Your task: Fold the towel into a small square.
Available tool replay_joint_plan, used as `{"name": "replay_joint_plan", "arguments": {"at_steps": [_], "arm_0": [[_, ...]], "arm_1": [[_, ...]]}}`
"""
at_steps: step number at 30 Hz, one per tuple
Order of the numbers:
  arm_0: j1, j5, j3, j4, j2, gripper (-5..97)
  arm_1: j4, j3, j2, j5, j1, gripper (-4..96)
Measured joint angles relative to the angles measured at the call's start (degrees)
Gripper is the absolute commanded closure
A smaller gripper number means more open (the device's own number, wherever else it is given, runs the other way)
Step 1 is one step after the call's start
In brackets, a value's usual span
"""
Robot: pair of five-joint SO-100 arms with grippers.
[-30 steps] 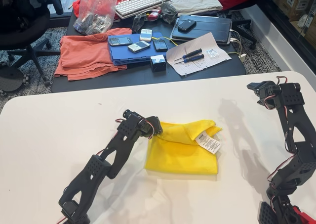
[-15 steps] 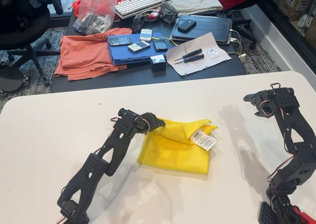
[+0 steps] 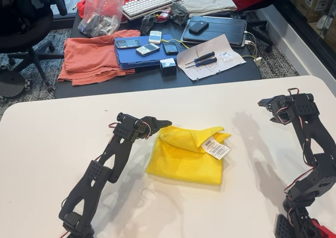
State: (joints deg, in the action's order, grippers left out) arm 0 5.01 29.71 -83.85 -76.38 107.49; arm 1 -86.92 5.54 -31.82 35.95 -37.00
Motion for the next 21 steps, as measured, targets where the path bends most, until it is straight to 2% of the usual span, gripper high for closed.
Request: {"name": "replay_joint_plan", "arguments": {"at_steps": [5, 13, 16, 21], "arm_0": [[-0.2, -0.2, 0.0, 0.2, 0.0, 63], [-0.6, -0.2, 0.0, 0.2, 0.0, 63], [-1.3, -0.2, 0.0, 0.2, 0.0, 63], [-1.2, -0.2, 0.0, 0.2, 0.0, 63]], "arm_1": [[-0.7, -2.8, -9.1, -6.8, -1.8, 50.3], [-11.5, 1.1, -10.5, -8.1, -10.6, 50.3], [-11.2, 2.4, -10.5, -8.3, -11.8, 50.3], [-11.2, 2.4, -10.5, -12.7, -12.0, 50.4]]}}
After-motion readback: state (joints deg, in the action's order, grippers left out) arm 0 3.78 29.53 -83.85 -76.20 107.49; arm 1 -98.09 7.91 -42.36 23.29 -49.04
